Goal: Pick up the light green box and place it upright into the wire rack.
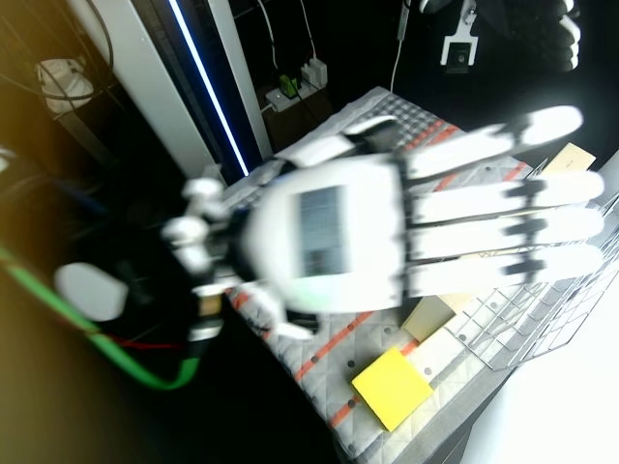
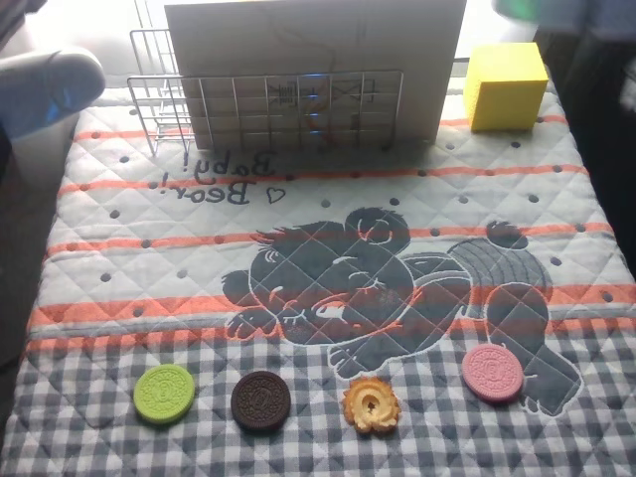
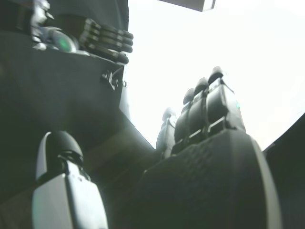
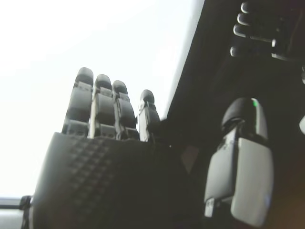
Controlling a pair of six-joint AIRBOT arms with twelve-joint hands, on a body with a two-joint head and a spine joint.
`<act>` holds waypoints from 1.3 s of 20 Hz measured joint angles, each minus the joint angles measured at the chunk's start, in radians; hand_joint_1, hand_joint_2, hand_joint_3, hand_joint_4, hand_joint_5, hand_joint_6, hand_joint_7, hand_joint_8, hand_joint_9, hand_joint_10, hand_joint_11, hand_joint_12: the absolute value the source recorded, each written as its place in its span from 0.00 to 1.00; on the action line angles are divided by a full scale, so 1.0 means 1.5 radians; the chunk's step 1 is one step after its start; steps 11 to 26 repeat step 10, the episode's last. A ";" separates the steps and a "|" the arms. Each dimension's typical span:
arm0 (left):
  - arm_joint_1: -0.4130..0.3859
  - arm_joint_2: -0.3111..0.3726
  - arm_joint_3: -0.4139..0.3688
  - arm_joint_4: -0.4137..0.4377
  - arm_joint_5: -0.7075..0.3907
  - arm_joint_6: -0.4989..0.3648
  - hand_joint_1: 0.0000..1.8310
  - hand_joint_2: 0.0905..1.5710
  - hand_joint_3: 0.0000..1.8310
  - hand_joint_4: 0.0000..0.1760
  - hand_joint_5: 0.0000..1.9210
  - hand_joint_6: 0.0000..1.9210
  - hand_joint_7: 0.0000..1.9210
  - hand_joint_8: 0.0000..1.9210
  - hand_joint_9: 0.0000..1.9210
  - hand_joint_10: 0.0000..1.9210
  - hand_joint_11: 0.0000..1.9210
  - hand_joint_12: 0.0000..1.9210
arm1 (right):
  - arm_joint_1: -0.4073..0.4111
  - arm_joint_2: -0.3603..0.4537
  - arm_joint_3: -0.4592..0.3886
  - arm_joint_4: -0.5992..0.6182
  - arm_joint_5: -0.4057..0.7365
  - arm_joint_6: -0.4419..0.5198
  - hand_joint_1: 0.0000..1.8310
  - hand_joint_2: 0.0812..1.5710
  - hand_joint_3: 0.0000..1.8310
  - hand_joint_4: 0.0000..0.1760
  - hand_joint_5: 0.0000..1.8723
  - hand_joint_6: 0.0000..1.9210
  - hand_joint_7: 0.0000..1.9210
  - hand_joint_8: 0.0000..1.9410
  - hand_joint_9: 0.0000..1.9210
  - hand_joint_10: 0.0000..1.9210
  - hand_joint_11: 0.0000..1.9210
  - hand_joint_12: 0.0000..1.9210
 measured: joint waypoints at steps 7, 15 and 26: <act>0.030 -0.001 -0.026 0.006 -0.135 -0.059 0.31 0.49 0.00 1.00 0.00 0.00 0.00 0.00 0.00 0.00 0.00 0.00 | -0.329 0.064 -0.181 0.160 0.229 -0.092 0.34 0.58 0.00 0.56 0.00 0.00 0.00 0.00 0.00 0.00 0.00 0.00; 0.065 -0.019 -0.030 0.001 -0.214 -0.098 0.30 0.50 0.00 1.00 0.00 0.00 0.00 0.00 0.00 0.00 0.00 0.00 | -0.412 0.068 -0.209 0.238 0.323 -0.122 0.24 0.69 0.00 0.54 0.05 0.00 0.00 0.00 0.00 0.00 0.00 0.00; 0.065 -0.019 -0.030 0.001 -0.214 -0.098 0.30 0.50 0.00 1.00 0.00 0.00 0.00 0.00 0.00 0.00 0.00 0.00 | -0.412 0.068 -0.209 0.238 0.323 -0.122 0.24 0.69 0.00 0.54 0.05 0.00 0.00 0.00 0.00 0.00 0.00 0.00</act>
